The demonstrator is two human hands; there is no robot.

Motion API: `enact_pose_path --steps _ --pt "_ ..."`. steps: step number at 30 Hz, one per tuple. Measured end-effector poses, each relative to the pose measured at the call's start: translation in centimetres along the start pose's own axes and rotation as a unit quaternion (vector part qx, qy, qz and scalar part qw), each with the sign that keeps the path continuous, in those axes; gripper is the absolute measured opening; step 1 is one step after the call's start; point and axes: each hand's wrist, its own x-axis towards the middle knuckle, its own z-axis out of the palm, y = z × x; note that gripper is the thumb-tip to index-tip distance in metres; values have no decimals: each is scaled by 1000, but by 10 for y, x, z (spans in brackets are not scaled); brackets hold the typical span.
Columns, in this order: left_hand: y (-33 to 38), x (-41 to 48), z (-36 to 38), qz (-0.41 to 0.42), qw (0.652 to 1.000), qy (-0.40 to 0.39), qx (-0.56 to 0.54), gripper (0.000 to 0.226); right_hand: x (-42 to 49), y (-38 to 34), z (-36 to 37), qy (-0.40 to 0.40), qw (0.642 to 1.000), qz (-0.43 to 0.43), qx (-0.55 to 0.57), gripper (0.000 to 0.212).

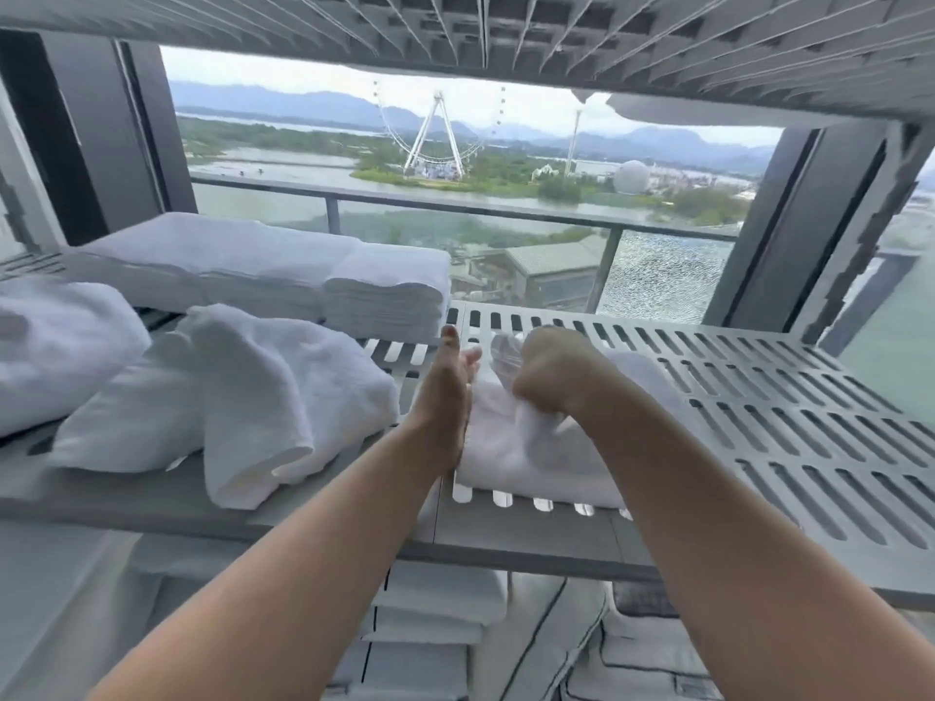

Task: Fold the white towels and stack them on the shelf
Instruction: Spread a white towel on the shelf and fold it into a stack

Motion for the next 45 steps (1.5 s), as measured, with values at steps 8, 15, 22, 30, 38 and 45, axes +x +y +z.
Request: enact_pose_path --steps 8,15,22,30,38,45 --pt "-2 4 -3 25 1000 7 5 75 -4 11 5 -21 987 -45 151 25" --pt "23 5 2 85 982 22 169 66 -25 38 54 -29 975 -222 -12 58" --pt "21 14 14 82 883 29 460 53 -47 48 60 160 952 -260 25 40" --pt "7 6 27 110 635 88 760 36 -52 105 52 182 929 -318 63 28" --pt "4 -20 72 -37 434 135 890 76 -38 138 45 238 969 -63 -2 56" --pt "21 -32 85 -78 423 96 898 40 -43 146 38 104 990 53 79 57"
